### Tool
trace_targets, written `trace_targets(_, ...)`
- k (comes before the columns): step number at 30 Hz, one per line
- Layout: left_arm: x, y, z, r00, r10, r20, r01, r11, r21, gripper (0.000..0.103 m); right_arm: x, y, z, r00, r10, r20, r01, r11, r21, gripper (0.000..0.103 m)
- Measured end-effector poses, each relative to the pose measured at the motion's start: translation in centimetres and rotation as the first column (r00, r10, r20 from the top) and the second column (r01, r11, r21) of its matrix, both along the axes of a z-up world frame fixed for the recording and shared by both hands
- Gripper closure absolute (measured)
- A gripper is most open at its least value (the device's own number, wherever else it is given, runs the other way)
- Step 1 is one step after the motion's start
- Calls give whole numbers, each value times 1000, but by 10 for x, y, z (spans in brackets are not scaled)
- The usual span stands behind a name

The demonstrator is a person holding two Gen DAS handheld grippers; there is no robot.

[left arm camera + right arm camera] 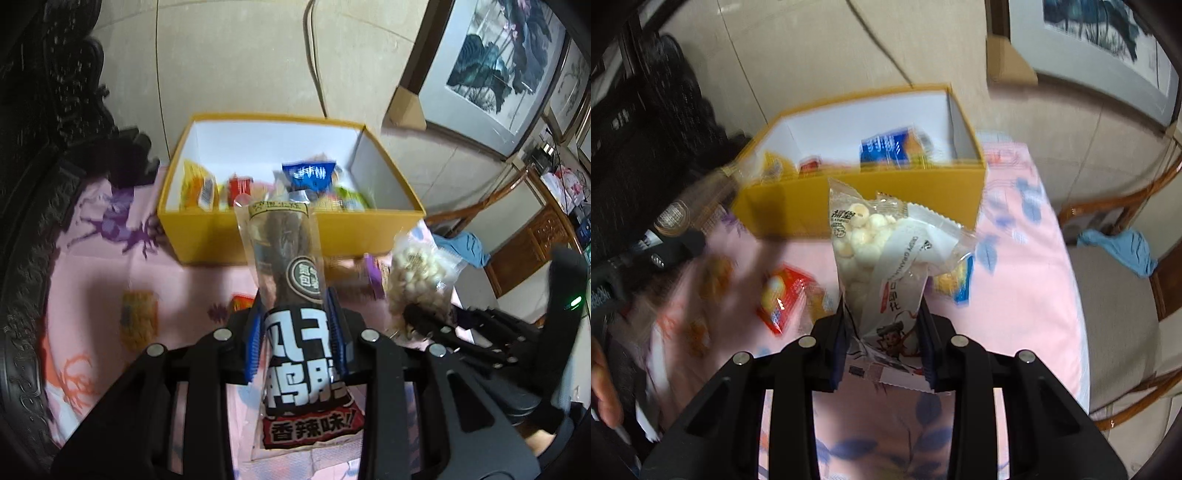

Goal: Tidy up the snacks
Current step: 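Carry the candy bag and duck-neck pack into the yellow box, open both tools, then grasp the purple cartoon pack with right tool while left tool grasps the red biscuit pack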

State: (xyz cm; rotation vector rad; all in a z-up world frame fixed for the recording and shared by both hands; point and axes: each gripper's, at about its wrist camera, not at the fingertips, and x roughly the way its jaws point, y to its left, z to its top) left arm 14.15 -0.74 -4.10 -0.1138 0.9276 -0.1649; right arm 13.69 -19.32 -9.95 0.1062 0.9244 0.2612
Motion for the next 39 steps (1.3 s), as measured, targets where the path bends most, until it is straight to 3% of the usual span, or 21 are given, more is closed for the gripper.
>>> trace_targets(8,45,-3,25,998,22,56,-22,1000,11,73,51,14,44,996,17,93,-15,1000,-17,70)
trace_targets(18,95,3,36,997,35,66,-36,999,18,73,99,18,61,993,12,118,-7,999,-36,70)
trace_targets(22,135,12,35,997,62,48,-63,998,10,69,131,18,64,994,0,108,4,999,-46,66)
trace_targets(23,147,16,35,996,75,48,-75,997,4,59,141,18,64,995,-5,96,10,999,-50,66)
trace_targets(24,156,21,35,993,107,53,-108,994,17,29,153,17,64,996,-17,85,22,998,-60,59)
trace_targets(25,161,25,35,989,134,56,-136,990,29,18,163,18,62,997,-26,73,32,996,-81,46)
trace_targets(27,167,36,36,985,164,52,-165,986,28,15,176,16,58,996,-52,66,61,989,-137,42)
trace_targets(32,138,62,31,974,220,47,-221,975,29,15,150,1,61,995,15,97,-8,997,-72,42)
trace_targets(35,104,71,11,970,241,16,-241,970,-4,15,113,-12,51,989,97,114,-92,995,-48,42)
trace_targets(39,59,72,-25,965,263,-20,-262,965,8,15,63,-39,0,999,8,38,-5,996,-84,42)
